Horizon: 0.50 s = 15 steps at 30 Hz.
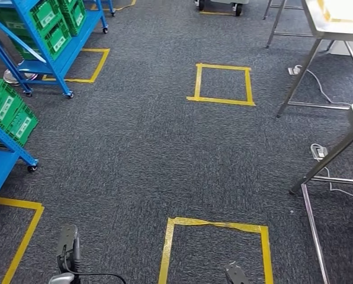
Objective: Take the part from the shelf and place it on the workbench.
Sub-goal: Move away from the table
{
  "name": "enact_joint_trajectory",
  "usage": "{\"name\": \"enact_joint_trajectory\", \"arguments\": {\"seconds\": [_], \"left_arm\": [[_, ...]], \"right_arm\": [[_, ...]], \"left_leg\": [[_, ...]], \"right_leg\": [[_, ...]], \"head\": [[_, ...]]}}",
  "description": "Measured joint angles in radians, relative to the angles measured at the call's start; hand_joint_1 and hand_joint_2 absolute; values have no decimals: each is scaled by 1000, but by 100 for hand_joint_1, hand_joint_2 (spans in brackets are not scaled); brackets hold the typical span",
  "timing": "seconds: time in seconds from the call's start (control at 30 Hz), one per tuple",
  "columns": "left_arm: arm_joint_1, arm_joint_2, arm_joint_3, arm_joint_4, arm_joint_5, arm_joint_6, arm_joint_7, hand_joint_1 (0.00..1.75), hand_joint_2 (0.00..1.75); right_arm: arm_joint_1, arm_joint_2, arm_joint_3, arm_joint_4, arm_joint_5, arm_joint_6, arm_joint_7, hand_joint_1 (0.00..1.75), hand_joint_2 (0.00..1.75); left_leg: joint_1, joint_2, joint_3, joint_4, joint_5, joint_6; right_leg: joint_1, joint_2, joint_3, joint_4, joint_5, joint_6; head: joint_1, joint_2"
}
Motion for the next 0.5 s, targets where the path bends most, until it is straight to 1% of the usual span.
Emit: {"name": "enact_joint_trajectory", "arguments": {"seconds": [0.03,0.07,0.1,0.13,0.17,0.2,0.23,0.27,0.3,0.33,0.37,0.4,0.43,0.47,0.5], "left_arm": [[5,-1,-3,-3,5,0,-1,0,0],[7,-2,-5,-5,12,-1,-1,0,0],[9,-2,-7,-8,21,-4,-1,0,0],[11,-1,-8,-10,30,-7,-1,0,0],[16,1,-9,-11,40,-11,-1,0,0],[23,4,-8,-12,49,-17,-1,0,0],[31,9,-8,-14,58,-25,-1,0,0],[40,14,-8,-15,66,-35,-1,0,0],[47,20,-7,-16,74,-48,-2,0,0],[53,26,-7,-17,79,-61,-3,0,0],[58,32,-7,-18,84,-73,-5,0,0],[62,37,-7,-19,86,-82,-7,0,0],[67,41,-8,-21,87,-86,-9,0,0],[73,45,-8,-22,88,-88,-10,0,0],[79,47,-8,-23,89,-87,-11,0,0]], "right_arm": [[-2,0,0,0,2,0,-1,0,0],[-3,0,0,0,6,-1,-2,0,0],[-3,0,0,1,12,-1,-1,0,0],[-3,0,0,2,19,-1,0,0,0],[-2,1,2,2,27,-1,3,0,0],[-2,1,4,3,35,0,6,0,0],[-3,3,7,3,43,0,9,0,0],[-6,4,10,3,50,0,11,0,0],[-9,6,14,3,56,-1,11,0,0],[-13,6,16,3,60,-1,12,0,0],[-16,7,19,3,64,-1,11,0,0],[-18,7,21,4,69,-1,10,0,0],[-19,8,23,4,73,-1,10,0,0],[-19,8,24,4,77,-1,9,0,0],[-20,9,25,4,80,-2,9,0,0]], "left_leg": [[3,-13,2,-2,0,4],[6,-26,3,-3,0,8],[8,-39,4,-4,-1,11],[8,-54,5,-4,-1,14],[8,-69,5,-4,-1,15],[7,-84,6,-4,-1,16],[7,-98,7,-4,-1,15],[7,-113,8,-4,0,14],[8,-127,9,-3,0,13],[8,-140,9,-2,2,9],[8,-152,7,-1,4,6],[9,-163,4,-1,7,0],[11,-174,1,-2,11,-7],[14,-185,-1,-6,17,-14],[15,-187,-3,-8,18,-21]], "right_leg": [[-2,16,-4,16,-13,4],[-4,41,-21,54,-36,8],[-5,70,-49,112,-64,10],[-6,88,-86,183,-94,11],[-6,97,-122,246,-114,11],[-5,100,-147,281,-116,10],[-5,103,-154,278,-98,8],[-5,107,-141,236,-62,5],[-6,123,-115,169,-20,2],[-9,150,-87,101,12,-1],[-12,173,-66,49,33,-3],[-13,190,-53,20,41,-6],[-12,194,-49,12,40,-10],[-10,182,-47,9,45,-15],[-10,170,-44,5,50,-22]], "head": [[0,0],[2,0],[4,0],[4,0],[5,0],[5,0],[4,0],[4,0],[4,0],[4,0],[4,0],[3,0],[3,0],[3,0],[3,0]]}}
